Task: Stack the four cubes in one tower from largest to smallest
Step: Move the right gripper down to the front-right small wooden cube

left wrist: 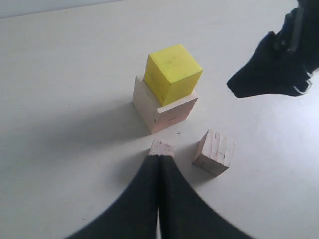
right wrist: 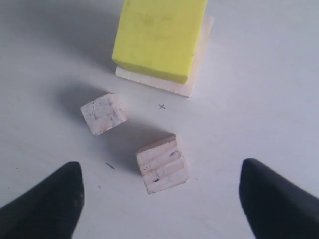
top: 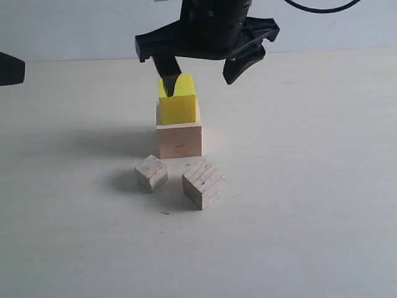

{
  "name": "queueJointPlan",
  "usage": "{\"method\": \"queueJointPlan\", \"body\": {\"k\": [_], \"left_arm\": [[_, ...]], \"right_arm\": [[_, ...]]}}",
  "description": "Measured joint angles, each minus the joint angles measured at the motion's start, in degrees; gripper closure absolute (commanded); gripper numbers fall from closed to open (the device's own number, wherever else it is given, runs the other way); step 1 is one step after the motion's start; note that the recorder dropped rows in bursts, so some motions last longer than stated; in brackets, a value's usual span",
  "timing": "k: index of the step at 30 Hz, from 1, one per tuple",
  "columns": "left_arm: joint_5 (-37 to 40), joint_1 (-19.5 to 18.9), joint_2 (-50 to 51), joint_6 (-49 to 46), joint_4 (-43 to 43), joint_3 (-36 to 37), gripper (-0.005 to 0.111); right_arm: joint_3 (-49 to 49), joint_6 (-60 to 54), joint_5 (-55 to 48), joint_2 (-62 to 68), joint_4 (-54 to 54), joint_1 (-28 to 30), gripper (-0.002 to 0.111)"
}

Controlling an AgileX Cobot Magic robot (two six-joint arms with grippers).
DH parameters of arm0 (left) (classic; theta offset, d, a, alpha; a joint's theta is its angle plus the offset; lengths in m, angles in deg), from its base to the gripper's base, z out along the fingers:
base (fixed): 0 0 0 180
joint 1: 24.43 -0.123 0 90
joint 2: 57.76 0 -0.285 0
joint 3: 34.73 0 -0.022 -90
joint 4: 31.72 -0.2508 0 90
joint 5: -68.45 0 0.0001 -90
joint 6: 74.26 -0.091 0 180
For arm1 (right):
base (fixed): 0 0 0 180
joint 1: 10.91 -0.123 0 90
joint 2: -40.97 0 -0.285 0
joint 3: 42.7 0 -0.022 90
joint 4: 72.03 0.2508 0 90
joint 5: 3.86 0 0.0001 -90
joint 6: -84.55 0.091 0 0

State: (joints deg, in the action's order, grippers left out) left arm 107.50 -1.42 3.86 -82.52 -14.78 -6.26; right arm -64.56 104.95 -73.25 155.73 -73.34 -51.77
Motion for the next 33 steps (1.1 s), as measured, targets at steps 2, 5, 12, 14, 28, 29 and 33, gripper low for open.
{"method": "queueJointPlan", "body": {"k": [2, 5, 12, 14, 28, 29, 33], "left_arm": [[0.0, 0.0, 0.0, 0.0, -0.3, 0.0, 0.107], [0.0, 0.0, 0.0, 0.0, -1.0, 0.0, 0.107], [0.0, 0.0, 0.0, -0.1, -2.4, 0.0, 0.107], [0.0, 0.0, 0.0, -0.1, -2.6, 0.0, 0.107], [0.0, 0.0, 0.0, -0.1, -2.8, 0.0, 0.107], [0.0, 0.0, 0.0, -0.1, -3.0, 0.0, 0.107], [0.5, 0.0, 0.0, -0.1, -3.0, 0.0, 0.107]], "right_arm": [[0.0, -2.4, -0.1, -0.7, 0.6, 0.0, 0.053], [1.2, -6.3, -0.3, -2.0, 3.5, 0.0, 0.054], [9.9, -13.1, -0.4, -4.9, 8.7, -0.1, 0.050], [14.5, -14.0, -0.4, -5.1, 8.9, -0.1, 0.048], [30.6, -22.4, 11.3, -5.1, 9.9, -0.1, 0.046], [30.6, -23.3, 12.5, -5.1, 10.2, -0.1, 0.046], [30.7, -25.0, 13.5, -5.3, 10.6, -0.1, 0.046]]}}
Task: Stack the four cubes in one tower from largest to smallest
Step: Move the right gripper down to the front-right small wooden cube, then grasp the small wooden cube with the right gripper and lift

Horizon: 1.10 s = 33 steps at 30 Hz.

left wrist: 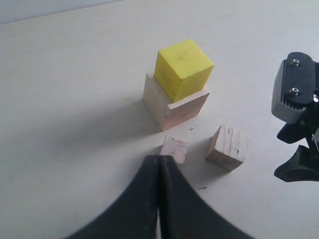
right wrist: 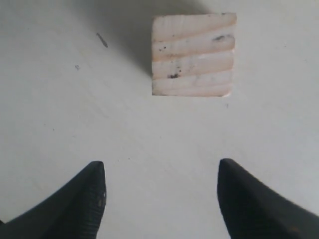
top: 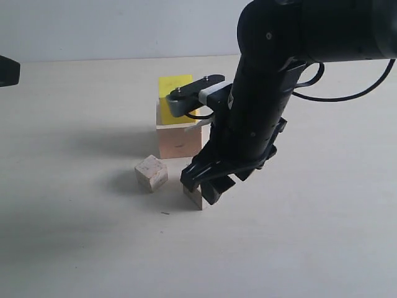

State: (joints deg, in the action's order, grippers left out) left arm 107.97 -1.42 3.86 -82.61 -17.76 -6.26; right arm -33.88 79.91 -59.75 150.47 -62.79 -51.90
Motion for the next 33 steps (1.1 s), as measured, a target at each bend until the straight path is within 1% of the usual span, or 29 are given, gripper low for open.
{"method": "queueJointPlan", "body": {"k": [4, 7, 10, 11, 15, 17, 23, 24, 27, 33], "left_arm": [[1.4, 0.0, 0.0, 0.0, 0.0, 0.0, 0.107], [1.6, 0.0, 0.0, 0.0, 0.0, 0.0, 0.107], [1.6, 0.0, 0.0, 0.0, 0.0, 0.0, 0.107], [1.5, 0.0, 0.0, 0.0, 0.0, 0.0, 0.107], [0.8, 0.0, 0.0, 0.0, 0.0, 0.0, 0.107], [0.7, 0.0, 0.0, 0.0, 0.0, 0.0, 0.107], [0.7, 0.0, 0.0, 0.0, 0.0, 0.0, 0.107], [0.7, 0.0, 0.0, 0.0, 0.0, 0.0, 0.107], [0.7, 0.0, 0.0, 0.0, 0.0, 0.0, 0.107], [0.7, 0.0, 0.0, -0.3, 0.0, 0.0, 0.107]], "right_arm": [[2.6, -1.6, 0.7, -2.3, 0.3, 0.0, 0.046], [6.4, -2.3, 3.6, -6.9, 0.6, 0.0, 0.046], [10.1, -2.6, 10.2, -12.9, 0.7, 0.0, 0.046], [11.0, -2.8, 13.9, -15.3, 0.8, 0.0, 0.046], [12.3, -2.9, 23.6, -19.2, 1.2, 0.0, 0.046], [12.3, -2.9, 25.8, -19.0, 1.2, 0.0, 0.046], [12.7, -2.9, 26.3, -13.6, 1.2, 0.0, 0.046], [12.7, -2.9, 27.9, -11.2, 1.2, 0.0, 0.044], [12.7, -2.8, 29.8, -7.6, 1.2, 0.0, 0.031], [12.7, -2.6, 30.4, -2.2, 1.2, 0.0, 0.031]]}}
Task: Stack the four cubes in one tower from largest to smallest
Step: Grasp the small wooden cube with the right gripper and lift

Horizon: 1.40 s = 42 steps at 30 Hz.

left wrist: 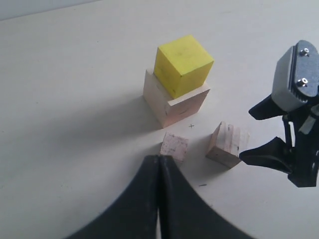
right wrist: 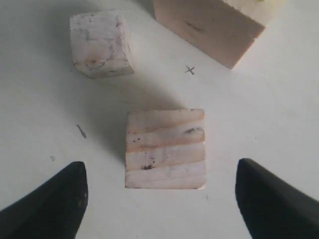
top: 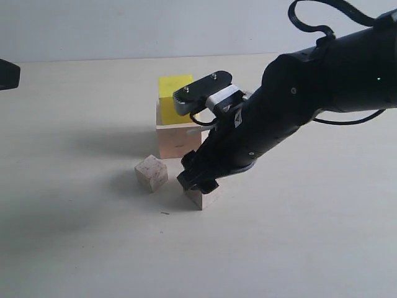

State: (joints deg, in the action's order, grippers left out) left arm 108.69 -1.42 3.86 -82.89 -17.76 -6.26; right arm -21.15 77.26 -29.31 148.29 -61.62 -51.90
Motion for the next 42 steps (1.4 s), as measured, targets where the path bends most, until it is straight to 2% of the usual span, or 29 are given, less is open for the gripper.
{"method": "queueJointPlan", "body": {"k": [13, 17, 20, 25, 27, 34, 37, 42], "left_arm": [[-0.3, 0.0, 0.0, -0.1, 0.0, 0.0, 0.107], [-0.4, 0.0, 0.0, -0.1, 0.0, 0.0, 0.107], [-0.4, 0.0, 0.0, -0.1, 0.0, 0.0, 0.107], [-0.8, 0.0, 0.0, -0.1, 0.0, 0.0, 0.107], [-0.8, 0.0, 0.0, -0.1, 0.0, 0.0, 0.107], [-0.8, 0.0, 0.0, -0.1, 0.0, 0.0, 0.107], [-0.8, 0.0, 0.0, -0.1, 0.0, 0.0, 0.107], [-0.9, 0.0, 0.0, -0.3, 0.0, 0.0, 0.107]], "right_arm": [[0.0, 0.0, 1.9, 5.4, 0.9, 0.0, 0.031], [0.0, 0.0, 2.7, 6.1, 1.2, 0.0, 0.036], [0.0, 0.0, 2.8, 6.4, 1.2, 0.0, 0.051], [0.0, 0.0, 3.0, 6.4, 1.3, 0.0, 0.097], [0.0, 0.0, 3.0, 6.4, 1.4, 0.0, 0.108], [0.0, 2.7, -0.1, 2.9, 0.9, 0.0, 0.108], [0.0, 8.9, -2.5, -2.3, -2.7, 0.0, 0.108], [-2.7, 24.5, -10.0, -11.7, -14.6, 0.0, 0.108]]}}
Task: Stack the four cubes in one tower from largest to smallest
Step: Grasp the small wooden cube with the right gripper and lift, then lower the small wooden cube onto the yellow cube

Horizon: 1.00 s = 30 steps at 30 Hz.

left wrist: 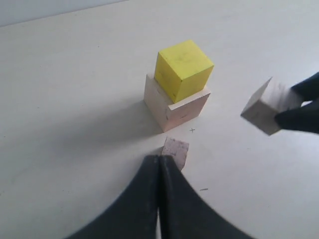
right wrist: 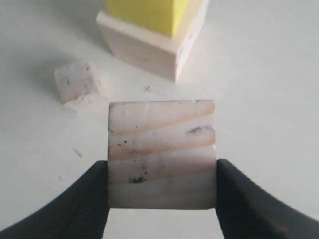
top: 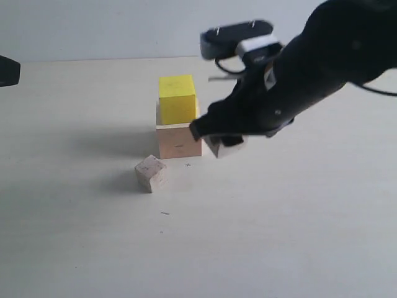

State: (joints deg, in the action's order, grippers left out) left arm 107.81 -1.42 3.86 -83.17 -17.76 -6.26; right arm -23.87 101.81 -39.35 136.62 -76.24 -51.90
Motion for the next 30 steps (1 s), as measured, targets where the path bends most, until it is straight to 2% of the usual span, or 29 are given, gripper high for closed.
{"method": "queueJointPlan", "body": {"k": [3, 7, 17, 22, 30], "left_arm": [[0.0, 0.0, 0.0, 0.0, 0.0, 0.0, 0.107], [0.0, 0.0, 0.0, 0.0, 0.0, 0.0, 0.107], [0.0, 0.0, 0.0, 0.0, 0.0, 0.0, 0.107], [0.0, 0.0, 0.0, 0.0, 0.0, 0.0, 0.107], [0.0, 0.0, 0.0, 0.0, 0.5, 0.0, 0.107]], "right_arm": [[-5.2, 6.3, -4.0, -3.2, -4.9, 0.0, 0.108], [-15.2, 8.5, -5.6, -3.0, -5.7, 0.0, 0.108], [-41.0, 11.1, -18.7, 13.7, -4.6, 0.0, 0.108], [-47.8, 13.1, -25.9, 21.8, -4.6, 0.0, 0.108], [-54.2, 15.0, -28.9, 28.3, -3.8, 0.0, 0.108]]}}
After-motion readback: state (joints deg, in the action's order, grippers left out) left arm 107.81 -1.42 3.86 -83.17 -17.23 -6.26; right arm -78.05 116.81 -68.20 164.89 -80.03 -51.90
